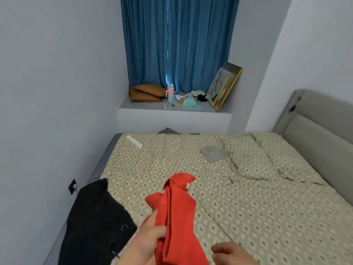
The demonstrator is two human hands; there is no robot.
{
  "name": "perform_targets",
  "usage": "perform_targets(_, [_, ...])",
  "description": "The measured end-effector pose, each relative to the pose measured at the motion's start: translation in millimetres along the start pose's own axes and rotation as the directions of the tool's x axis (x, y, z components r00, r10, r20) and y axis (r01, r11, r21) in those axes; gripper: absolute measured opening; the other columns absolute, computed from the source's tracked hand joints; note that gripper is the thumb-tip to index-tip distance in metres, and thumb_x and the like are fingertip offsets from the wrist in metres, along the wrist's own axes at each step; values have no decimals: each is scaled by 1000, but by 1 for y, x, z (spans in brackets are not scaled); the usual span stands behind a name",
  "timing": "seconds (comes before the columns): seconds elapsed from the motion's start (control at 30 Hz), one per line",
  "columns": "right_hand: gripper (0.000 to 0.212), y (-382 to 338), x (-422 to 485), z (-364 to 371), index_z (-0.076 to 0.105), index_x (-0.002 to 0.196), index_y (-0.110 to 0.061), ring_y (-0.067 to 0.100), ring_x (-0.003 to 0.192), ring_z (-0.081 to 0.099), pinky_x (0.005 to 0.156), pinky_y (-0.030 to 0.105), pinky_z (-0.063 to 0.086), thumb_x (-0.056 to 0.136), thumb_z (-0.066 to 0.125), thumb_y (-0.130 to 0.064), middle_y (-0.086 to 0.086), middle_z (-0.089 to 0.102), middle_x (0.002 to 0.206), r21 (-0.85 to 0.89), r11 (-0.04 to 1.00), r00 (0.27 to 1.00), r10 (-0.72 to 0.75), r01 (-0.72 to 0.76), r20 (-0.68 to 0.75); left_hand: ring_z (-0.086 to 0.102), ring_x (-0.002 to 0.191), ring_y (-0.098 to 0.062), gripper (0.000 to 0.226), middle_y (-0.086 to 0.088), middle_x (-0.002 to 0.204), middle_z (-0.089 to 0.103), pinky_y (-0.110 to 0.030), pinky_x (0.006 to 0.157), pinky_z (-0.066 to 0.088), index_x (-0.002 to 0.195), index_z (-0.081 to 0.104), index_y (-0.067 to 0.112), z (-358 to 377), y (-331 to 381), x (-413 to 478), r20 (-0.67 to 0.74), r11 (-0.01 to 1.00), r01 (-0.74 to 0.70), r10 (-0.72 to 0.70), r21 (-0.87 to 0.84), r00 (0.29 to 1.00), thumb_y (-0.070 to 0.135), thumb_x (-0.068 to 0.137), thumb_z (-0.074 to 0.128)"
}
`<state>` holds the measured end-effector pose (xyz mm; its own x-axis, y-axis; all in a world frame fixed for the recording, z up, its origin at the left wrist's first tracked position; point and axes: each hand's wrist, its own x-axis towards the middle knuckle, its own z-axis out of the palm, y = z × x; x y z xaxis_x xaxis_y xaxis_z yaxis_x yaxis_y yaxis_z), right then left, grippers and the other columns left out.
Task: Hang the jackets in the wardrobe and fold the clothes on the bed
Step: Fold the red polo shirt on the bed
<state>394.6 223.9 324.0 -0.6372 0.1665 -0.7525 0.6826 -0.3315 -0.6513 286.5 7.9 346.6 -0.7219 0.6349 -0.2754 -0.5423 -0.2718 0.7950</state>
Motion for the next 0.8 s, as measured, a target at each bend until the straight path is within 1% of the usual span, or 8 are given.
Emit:
perform_targets(0.03, [27,-6,-8,1,68,120,-9,3,76,67,75,16,51,96,63,-20,-3,72,92,-67,991,992,-116,119,42,61,67,-27,74,-25,84,63,-28,57,50,118,65,4,20,1,-3,30,992,-18,14,128,999,-17,47,55])
perform_targets(0.13, [42,-21,-35,4,75,114,-17,26,102,70,84,39,56,94,53,-47,12,72,117,217,944,920,-300,248,252,58,68,-20,71,-15,78,65,-23,61,44,118,62,8,71,4,-7,128,902,-109,61,418,990,-7,48,59])
perform_targets(0.23, [37,-36,-57,10,66,122,-2,38,108,66,99,47,50,88,60,-14,27,66,120,393,836,854,-483,382,196,53,84,-26,68,-18,89,65,-28,68,42,115,65,10,104,8,-17,186,870,-138,54,473,981,-3,49,65])
perform_targets(0.37, [34,-50,-73,-13,72,101,1,34,82,70,84,43,54,79,55,21,24,74,90,285,761,810,-571,583,-133,57,89,-33,60,-26,98,68,-33,75,46,101,75,6,116,19,-20,187,931,-166,109,324,976,-9,43,69])
perform_targets(0.5, [36,-70,-84,-28,72,86,2,25,63,72,57,30,57,76,47,26,21,73,77,287,687,743,-642,668,-191,67,97,-40,61,-35,113,65,-43,92,52,115,65,-8,107,36,-16,143,969,-209,191,131,971,-27,58,66])
perform_targets(0.67, [54,-80,-123,-63,64,120,12,37,111,64,107,48,41,73,70,-15,29,66,118,376,758,789,-606,534,100,71,96,-34,44,-24,113,69,-35,71,61,102,77,4,95,65,-5,187,978,-204,208,-36,960,-13,70,52])
perform_targets(0.73, [49,-70,-131,-69,59,133,-6,19,125,57,111,28,38,90,68,-28,13,61,134,212,792,775,-607,572,175,73,89,-31,43,-21,105,72,-32,63,60,94,80,8,93,79,-1,230,979,-199,202,-37,952,-14,69,51])
perform_targets(0.8, [33,-65,-125,-64,59,129,-25,3,114,59,101,13,38,97,57,-28,6,62,135,68,762,762,-647,644,33,74,77,-25,47,-18,94,74,-27,56,58,82,82,11,95,89,3,269,972,-230,210,42,940,-18,64,50])
